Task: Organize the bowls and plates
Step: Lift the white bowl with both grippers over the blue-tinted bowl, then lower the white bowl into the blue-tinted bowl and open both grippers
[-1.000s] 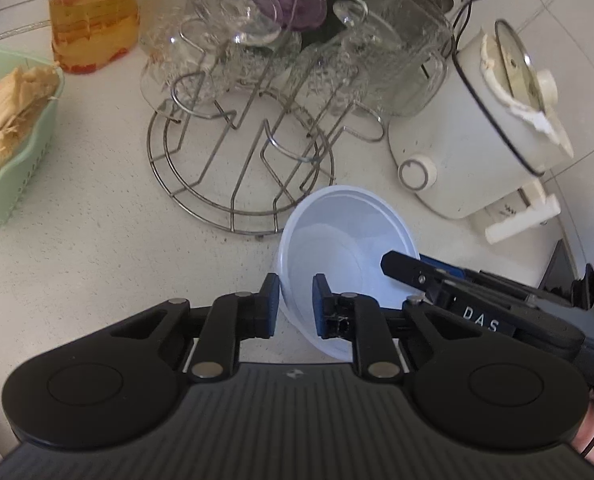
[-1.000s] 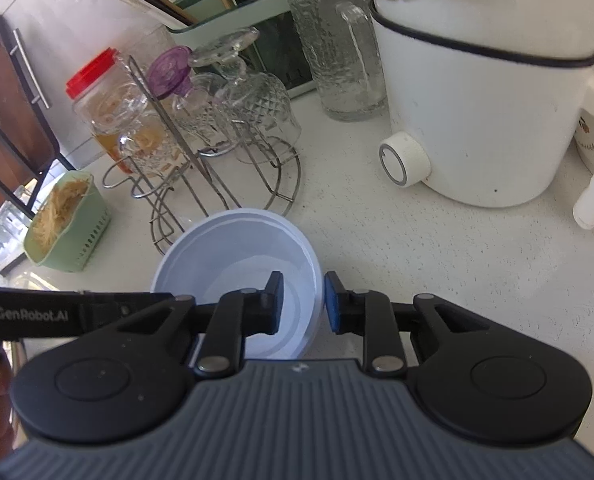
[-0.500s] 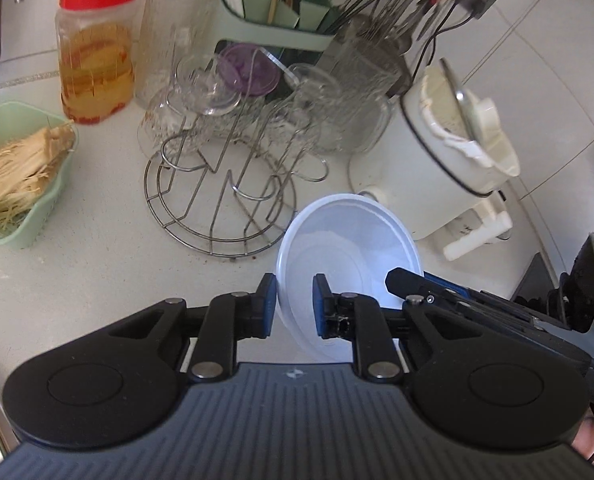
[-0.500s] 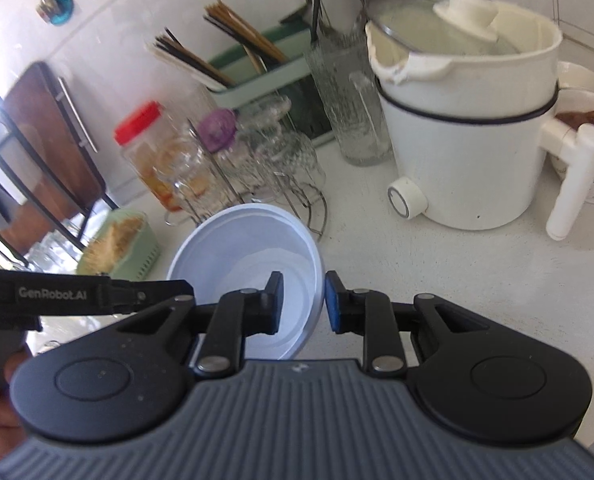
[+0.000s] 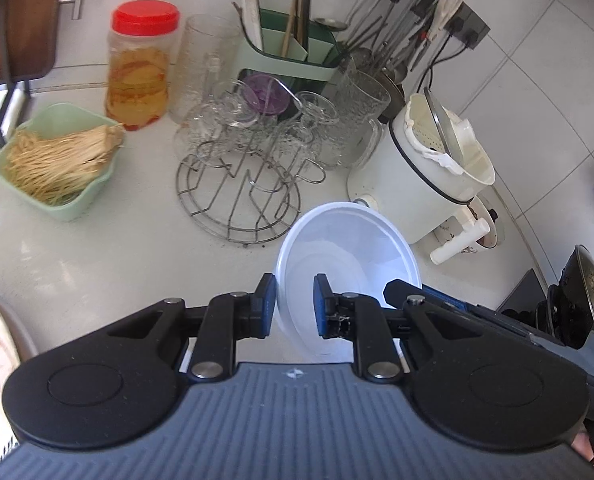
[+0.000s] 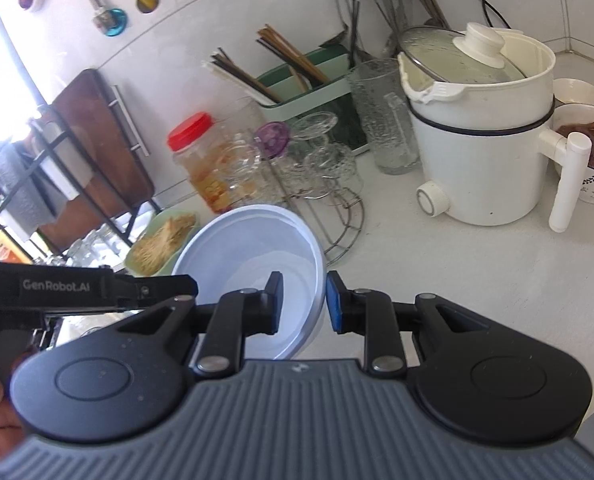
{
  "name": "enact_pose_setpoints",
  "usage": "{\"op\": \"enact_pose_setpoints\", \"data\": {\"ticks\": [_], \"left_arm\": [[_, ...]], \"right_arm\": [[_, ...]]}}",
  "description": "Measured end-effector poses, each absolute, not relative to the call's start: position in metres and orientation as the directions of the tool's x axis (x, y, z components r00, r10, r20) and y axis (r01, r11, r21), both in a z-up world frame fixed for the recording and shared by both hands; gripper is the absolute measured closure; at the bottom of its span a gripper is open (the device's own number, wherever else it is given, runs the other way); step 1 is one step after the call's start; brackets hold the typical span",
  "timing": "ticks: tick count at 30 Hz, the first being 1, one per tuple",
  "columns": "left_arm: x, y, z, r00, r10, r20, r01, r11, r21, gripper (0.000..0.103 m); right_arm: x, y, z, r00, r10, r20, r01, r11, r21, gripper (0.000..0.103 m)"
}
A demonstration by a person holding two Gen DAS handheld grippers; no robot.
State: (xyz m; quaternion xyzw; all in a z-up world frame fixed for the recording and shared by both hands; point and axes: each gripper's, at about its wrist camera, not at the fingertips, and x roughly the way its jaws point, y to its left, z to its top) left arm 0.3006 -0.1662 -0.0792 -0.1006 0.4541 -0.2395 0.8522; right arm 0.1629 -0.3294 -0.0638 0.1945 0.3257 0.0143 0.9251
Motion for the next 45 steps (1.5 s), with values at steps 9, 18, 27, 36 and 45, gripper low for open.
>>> {"op": "enact_pose_setpoints", "data": {"ticks": [9,18,27,36,45], "left_arm": [[0.270,-0.132,-0.070,0.536,-0.456,-0.710,0.260,0.890,-0.376,0.081],[0.245,-0.095,-0.068,0.592,-0.394,-0.703,0.176,0.915,-0.364,0.081],[0.235,-0.065,-0.098,0.587,-0.331,-0.739,0.073,0.931,-0.359,0.081],[0.231,-0.053,-0.123,0.589,-0.257,-0.766,0.013,0.951,-0.309,0.081],[0.231,-0.053,-0.128,0.593,-0.240,-0.769,-0.003,0.954,-0.300,0.063]], "right_arm": [[0.152,-0.302,-0.058,0.793,0.221,-0.567,0.010,0.927,0.375,0.076],[0.159,-0.273,-0.061,0.755,0.300,-0.582,-0.082,0.925,0.371,0.076],[0.172,-0.243,-0.088,0.682,0.348,-0.644,-0.142,0.926,0.350,0.076],[0.179,-0.222,-0.112,0.611,0.369,-0.700,-0.179,0.926,0.331,0.076],[0.179,-0.224,-0.114,0.605,0.355,-0.713,-0.175,0.933,0.315,0.075]]}}
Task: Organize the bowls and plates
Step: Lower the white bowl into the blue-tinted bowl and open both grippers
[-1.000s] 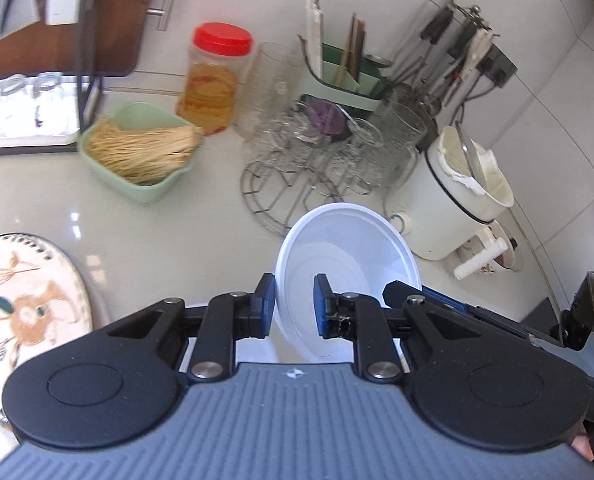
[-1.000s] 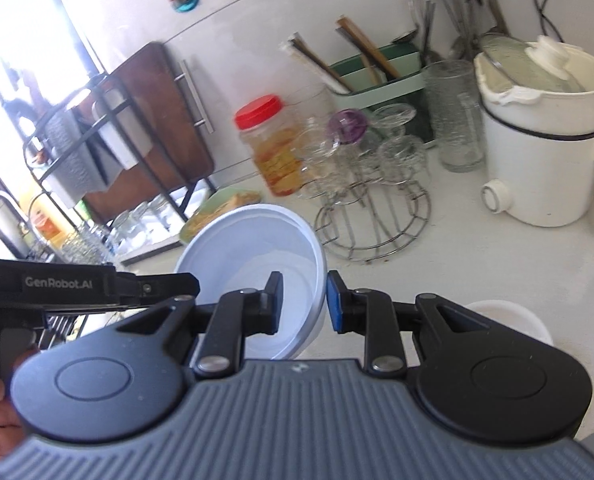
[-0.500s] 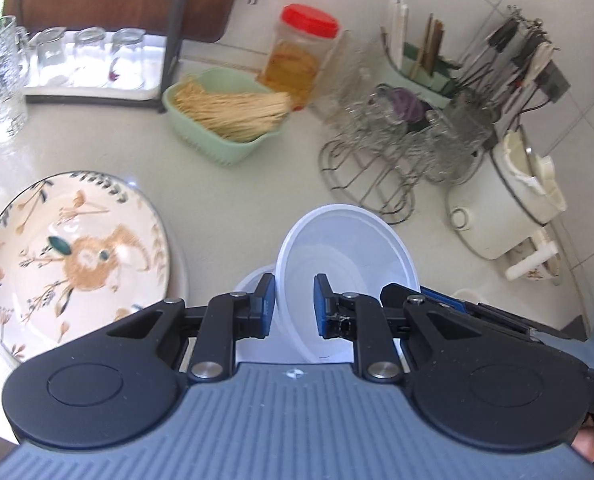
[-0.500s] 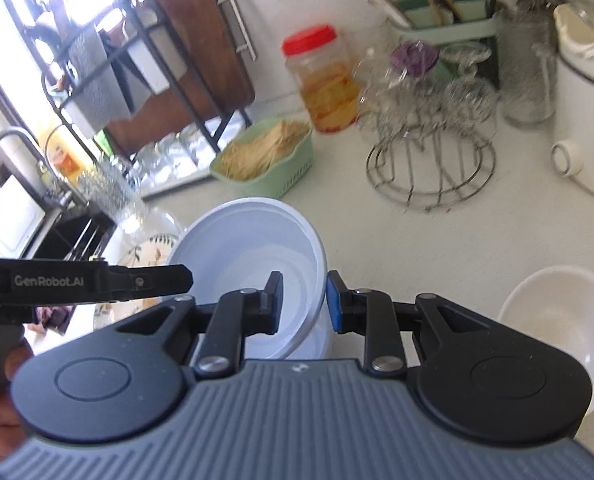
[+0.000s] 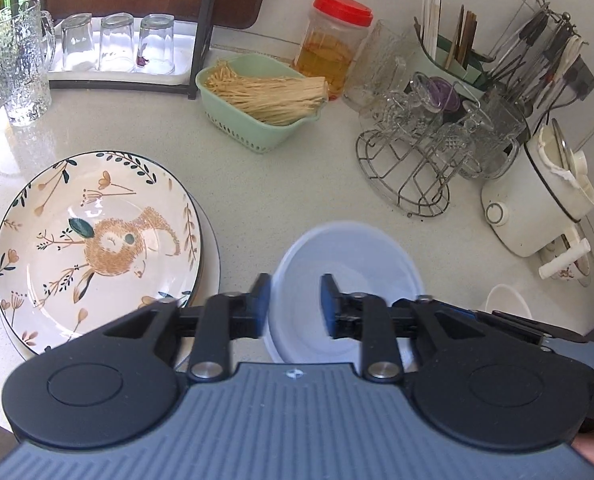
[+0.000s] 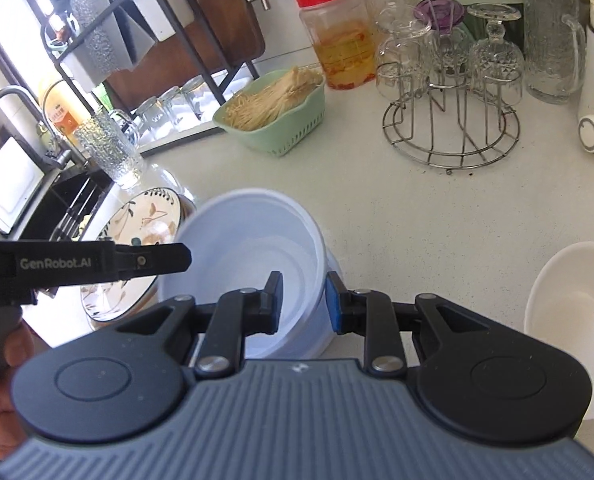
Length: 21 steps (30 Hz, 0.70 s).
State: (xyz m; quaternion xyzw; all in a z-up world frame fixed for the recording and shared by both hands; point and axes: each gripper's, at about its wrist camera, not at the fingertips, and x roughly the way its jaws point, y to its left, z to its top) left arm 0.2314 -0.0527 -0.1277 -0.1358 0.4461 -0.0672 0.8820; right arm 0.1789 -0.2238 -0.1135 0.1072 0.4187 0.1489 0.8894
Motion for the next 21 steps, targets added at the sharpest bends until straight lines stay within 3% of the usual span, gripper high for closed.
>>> {"op": "enact_pose_setpoints", "data": {"ticks": [2,21], "left_arm": [[0.231,-0.055,-0.124,0.599,-0.245,-0.762,0.016,0.956,-0.294,0.062],[0.208,-0.113,-0.047,0.648,-0.363,-0.669,0.254,0.932,-0.259,0.062]], "right_arm": [[0.177,-0.228,-0.110,0.622,0.350,-0.700,-0.166,0.933,0.319,0.069],[0.112,-0.270,-0.038,0.827,0.161,-0.539,-0.030,0.969,0.244,0.069]]}}
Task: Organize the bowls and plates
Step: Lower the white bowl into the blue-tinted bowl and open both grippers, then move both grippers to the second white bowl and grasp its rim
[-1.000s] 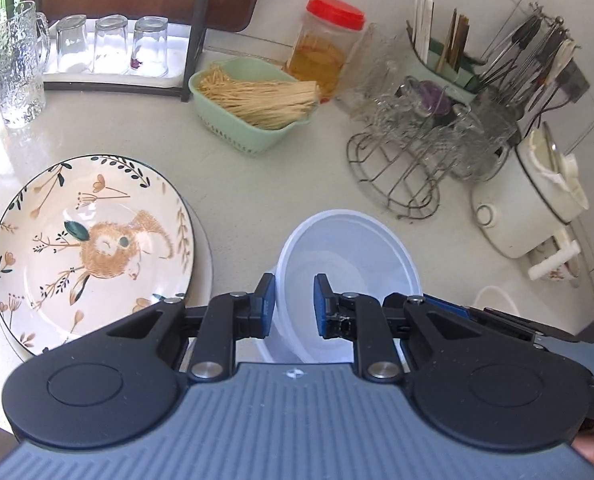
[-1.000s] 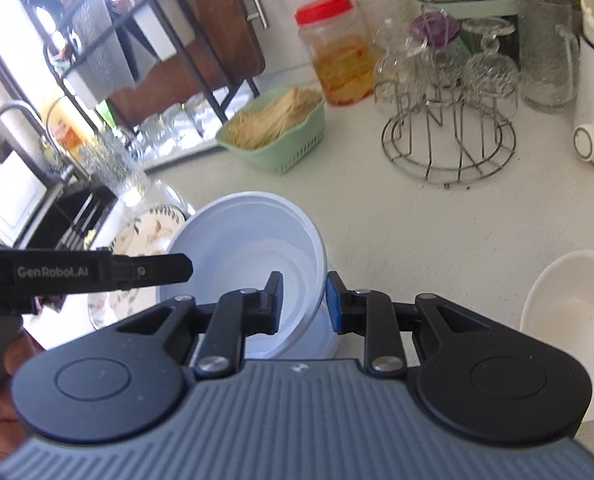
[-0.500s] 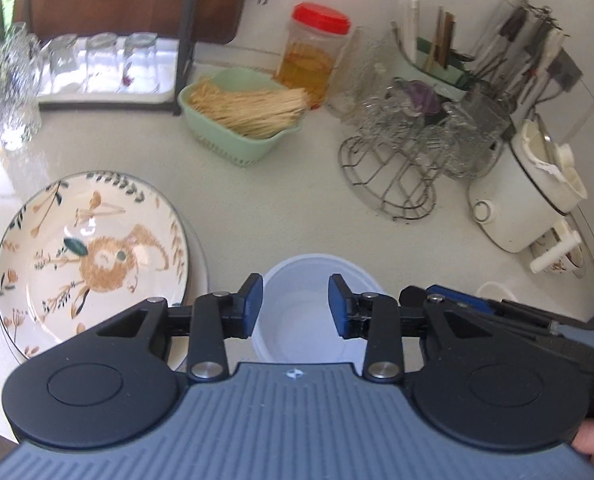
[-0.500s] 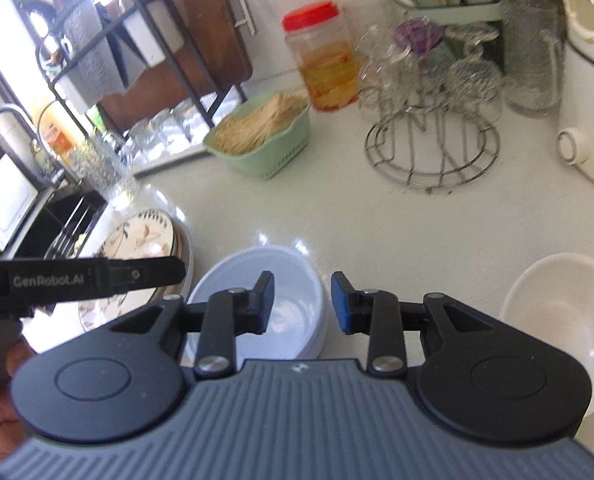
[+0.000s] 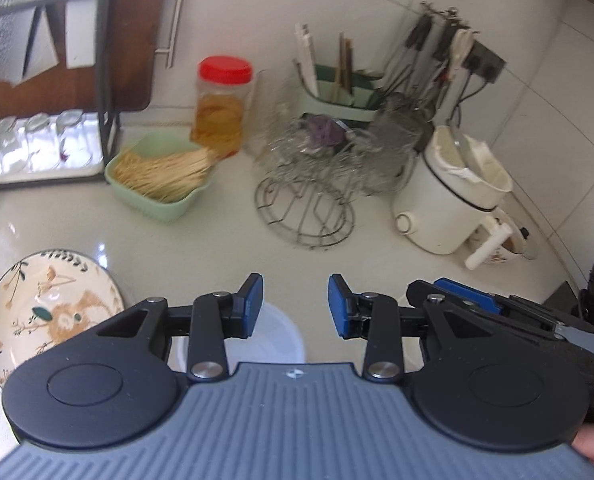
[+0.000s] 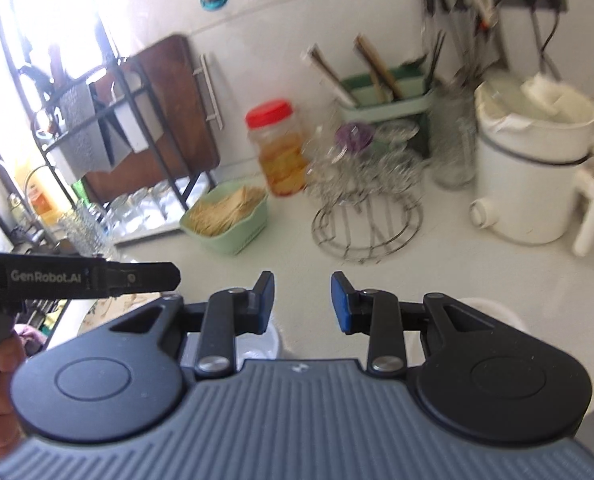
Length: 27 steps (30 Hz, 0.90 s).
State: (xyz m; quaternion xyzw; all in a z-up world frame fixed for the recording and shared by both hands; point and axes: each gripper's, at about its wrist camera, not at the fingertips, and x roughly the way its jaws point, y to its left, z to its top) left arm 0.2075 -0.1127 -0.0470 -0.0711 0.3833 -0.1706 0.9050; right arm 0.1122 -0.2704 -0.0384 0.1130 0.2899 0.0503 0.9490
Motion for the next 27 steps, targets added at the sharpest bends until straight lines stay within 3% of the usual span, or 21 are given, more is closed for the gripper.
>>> {"op": "enact_pose_setpoints", "data": {"ticks": [19,27], "left_arm": [[0.198,-0.178,-0.033,0.575,-0.489,-0.656,0.460,0.856,-0.236,0.062],[0.213,-0.213,-0.069,0.505,-0.504,-0.701,0.508,0.830,-0.230,0.061]], "right_arm": [[0.063,-0.319,-0.024,0.863,-0.008,-0.505,0.148,0.960,0.237,0.069],[0.055,-0.341,-0.046,0.832,-0.106,-0.544,0.258,0.943,0.211,0.069]]}}
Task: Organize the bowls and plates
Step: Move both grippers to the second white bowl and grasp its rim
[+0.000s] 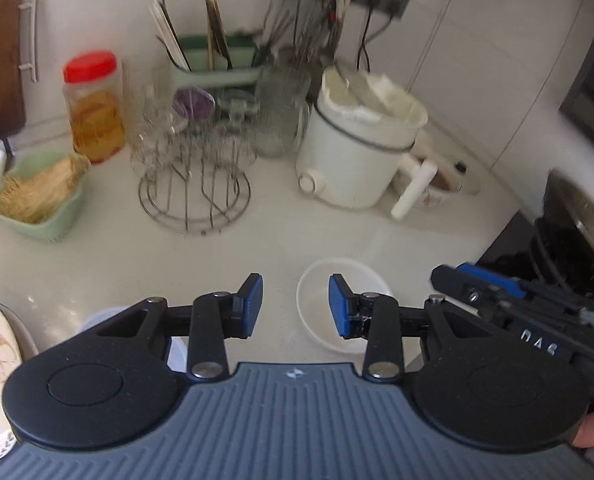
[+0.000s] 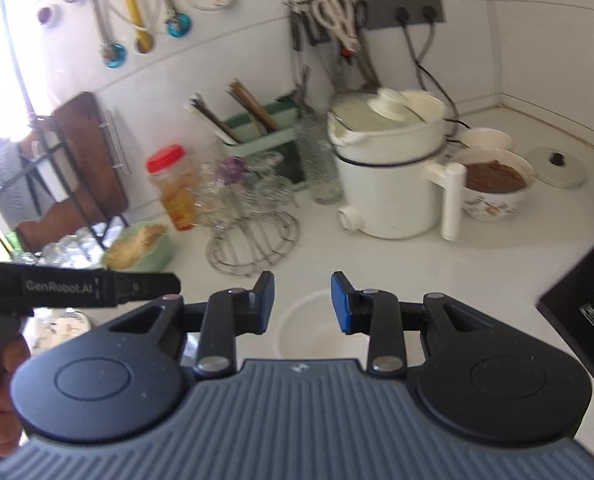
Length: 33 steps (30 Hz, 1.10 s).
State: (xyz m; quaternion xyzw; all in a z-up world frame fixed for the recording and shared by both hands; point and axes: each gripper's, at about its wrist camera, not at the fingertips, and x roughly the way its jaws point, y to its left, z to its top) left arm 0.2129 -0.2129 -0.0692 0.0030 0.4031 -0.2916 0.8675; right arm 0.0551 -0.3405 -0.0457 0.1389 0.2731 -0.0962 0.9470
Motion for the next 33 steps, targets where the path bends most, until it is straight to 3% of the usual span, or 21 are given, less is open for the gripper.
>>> {"op": "enact_pose_setpoints", "data": {"ticks": [8,26,29,33], "left_arm": [[0.230,-0.244,-0.109,0.484,-0.504,-0.716,0.567,0.803,-0.183,0.061],[0.267,-0.281,-0.178,0.342,-0.524,-0.780,0.545,0.787,-0.290,0.062],[0.270,-0.283,-0.184,0.333,-0.519,-0.787,0.537,0.791,-0.294,0.067],[0.272,-0.287,-0.188,0.317,-0.514,-0.797,0.543,0.788,-0.291,0.086]], "right_arm": [[0.065,-0.362,-0.077,0.792,-0.146,-0.593,0.317,0.928,0.194,0.069],[0.104,-0.383,-0.140,0.712,-0.116,-0.692,0.371,0.899,0.231,0.069],[0.106,-0.384,-0.143,0.708,-0.117,-0.697,0.375,0.898,0.231,0.072],[0.107,-0.388,-0.146,0.712,-0.098,-0.695,0.375,0.891,0.258,0.080]]}}
